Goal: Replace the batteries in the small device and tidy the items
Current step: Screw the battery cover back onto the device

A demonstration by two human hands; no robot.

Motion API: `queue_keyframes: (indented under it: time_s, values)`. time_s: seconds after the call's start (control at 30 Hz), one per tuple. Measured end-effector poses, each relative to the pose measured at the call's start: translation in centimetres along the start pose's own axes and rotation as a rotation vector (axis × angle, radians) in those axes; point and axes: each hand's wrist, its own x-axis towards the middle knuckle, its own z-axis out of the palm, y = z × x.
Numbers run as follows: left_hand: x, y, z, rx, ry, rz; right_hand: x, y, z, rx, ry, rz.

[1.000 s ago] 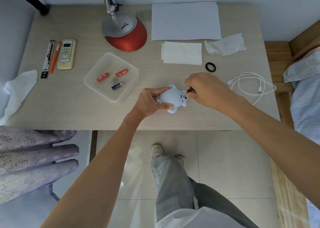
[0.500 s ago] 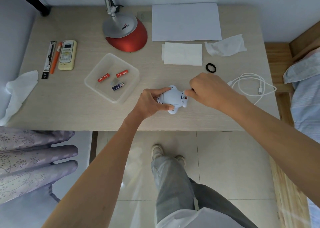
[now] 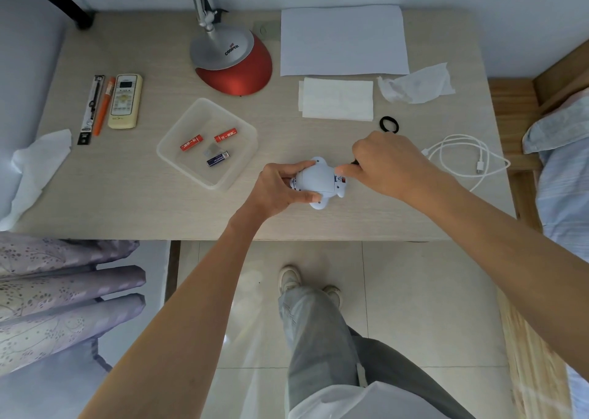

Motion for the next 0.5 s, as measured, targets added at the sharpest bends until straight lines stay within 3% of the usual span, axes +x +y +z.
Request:
queue_keyframes:
  time_s: [0.27,0.5]
  values:
    - [0.1,-0.1,-0.1,-0.008,-0.005,-0.002,0.0,-0.5,0.5,0.027,0.075,-0.143]
    - [0.1,0.0,-0.1,-0.004,-0.004,-0.004,-0.3,0.1,0.9,0.103,0.083,-0.158]
